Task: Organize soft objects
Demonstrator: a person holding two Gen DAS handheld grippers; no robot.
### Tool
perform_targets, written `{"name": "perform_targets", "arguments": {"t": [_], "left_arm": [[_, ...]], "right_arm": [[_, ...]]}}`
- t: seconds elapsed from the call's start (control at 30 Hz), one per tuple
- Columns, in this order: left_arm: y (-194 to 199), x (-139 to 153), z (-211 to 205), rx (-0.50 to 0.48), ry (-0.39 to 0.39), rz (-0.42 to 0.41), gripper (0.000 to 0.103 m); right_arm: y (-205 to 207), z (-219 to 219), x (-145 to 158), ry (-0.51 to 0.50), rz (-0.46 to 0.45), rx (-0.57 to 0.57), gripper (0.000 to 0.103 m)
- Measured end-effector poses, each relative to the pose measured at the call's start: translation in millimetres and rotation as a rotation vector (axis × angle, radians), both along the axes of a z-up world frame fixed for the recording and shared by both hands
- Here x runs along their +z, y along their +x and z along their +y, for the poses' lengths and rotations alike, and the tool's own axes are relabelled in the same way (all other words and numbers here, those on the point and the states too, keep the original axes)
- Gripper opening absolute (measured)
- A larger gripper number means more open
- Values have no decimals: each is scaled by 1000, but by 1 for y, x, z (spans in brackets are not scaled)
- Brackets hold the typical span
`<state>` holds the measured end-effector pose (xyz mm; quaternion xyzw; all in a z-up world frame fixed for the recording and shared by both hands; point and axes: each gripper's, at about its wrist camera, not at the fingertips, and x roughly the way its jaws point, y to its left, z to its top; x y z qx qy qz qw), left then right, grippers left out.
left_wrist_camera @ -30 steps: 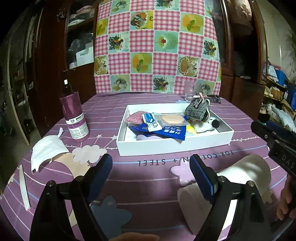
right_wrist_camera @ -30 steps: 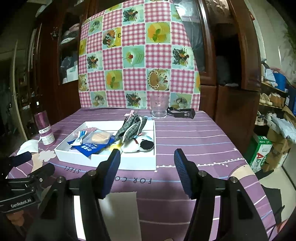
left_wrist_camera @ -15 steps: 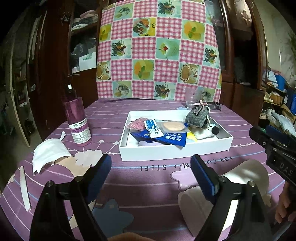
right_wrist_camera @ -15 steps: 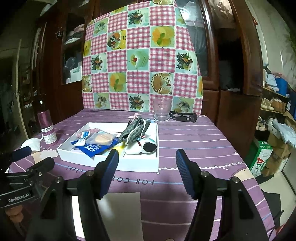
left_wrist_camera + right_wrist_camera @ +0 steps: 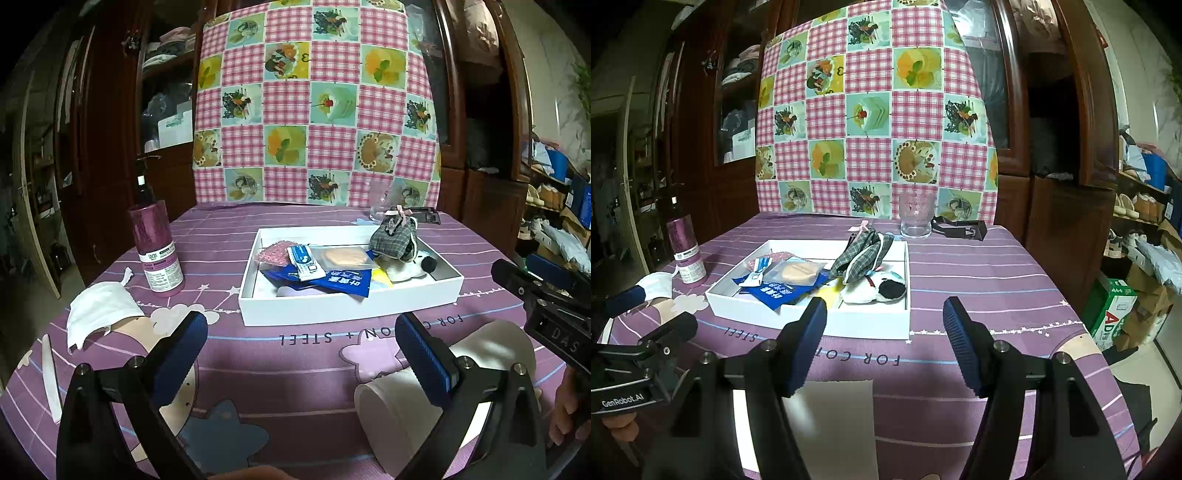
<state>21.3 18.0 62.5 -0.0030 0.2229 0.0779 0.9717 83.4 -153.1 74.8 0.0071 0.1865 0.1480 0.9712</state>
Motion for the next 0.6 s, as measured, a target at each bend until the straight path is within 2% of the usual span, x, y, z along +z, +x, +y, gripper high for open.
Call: {"name": "perform_targets", "arguments": {"t": [0.6], "left_arm": [[0, -1, 0, 6, 0, 4, 103]], "right_arm": [[2, 0, 0, 0, 5, 0, 67]]}}
